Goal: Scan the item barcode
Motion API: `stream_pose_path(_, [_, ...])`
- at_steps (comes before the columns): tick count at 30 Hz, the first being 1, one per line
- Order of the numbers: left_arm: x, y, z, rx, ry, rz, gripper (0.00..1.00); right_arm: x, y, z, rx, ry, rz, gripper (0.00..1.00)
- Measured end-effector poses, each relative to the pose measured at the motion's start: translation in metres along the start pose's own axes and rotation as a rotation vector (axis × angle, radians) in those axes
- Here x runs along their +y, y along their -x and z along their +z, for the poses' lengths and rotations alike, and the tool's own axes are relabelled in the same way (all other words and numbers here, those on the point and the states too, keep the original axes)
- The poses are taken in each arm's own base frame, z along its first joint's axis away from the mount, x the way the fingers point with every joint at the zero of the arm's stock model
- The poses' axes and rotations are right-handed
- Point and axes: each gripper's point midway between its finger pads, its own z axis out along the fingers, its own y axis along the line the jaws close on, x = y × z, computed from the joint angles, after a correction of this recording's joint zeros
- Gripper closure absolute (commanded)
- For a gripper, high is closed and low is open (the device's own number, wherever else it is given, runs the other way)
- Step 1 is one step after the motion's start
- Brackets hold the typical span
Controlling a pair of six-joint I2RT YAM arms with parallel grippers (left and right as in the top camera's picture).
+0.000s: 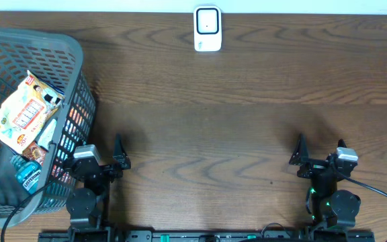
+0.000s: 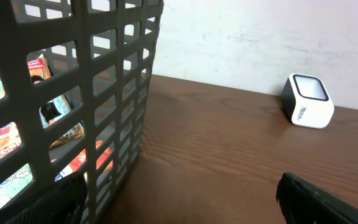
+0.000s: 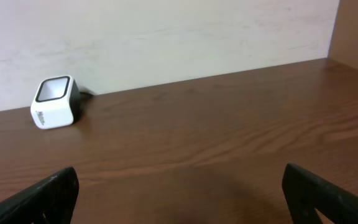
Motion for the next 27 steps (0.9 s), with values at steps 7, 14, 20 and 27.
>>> stream_pose_path(7, [0.000, 0.000, 0.000, 0.000, 0.000, 0.000, 0.02, 0.000, 0.000, 0.000, 0.000, 0.000, 0.000, 0.01])
stream_pose_path(14, [0.004, 0.002, 0.000, -0.011, 0.023, 0.001, 0.02, 0.000, 0.000, 0.000, 0.000, 0.000, 0.000, 0.01])
stream_pose_path(20, [0.006, 0.002, 0.000, -0.012, 0.037, 0.002, 0.02, 0.000, 0.000, 0.000, 0.000, 0.000, 0.000, 0.01])
stream_pose_path(27, [-0.014, -0.001, -0.001, 0.008, -0.084, 0.003, 0.02, 0.000, 0.000, 0.000, 0.000, 0.000, 0.000, 0.01])
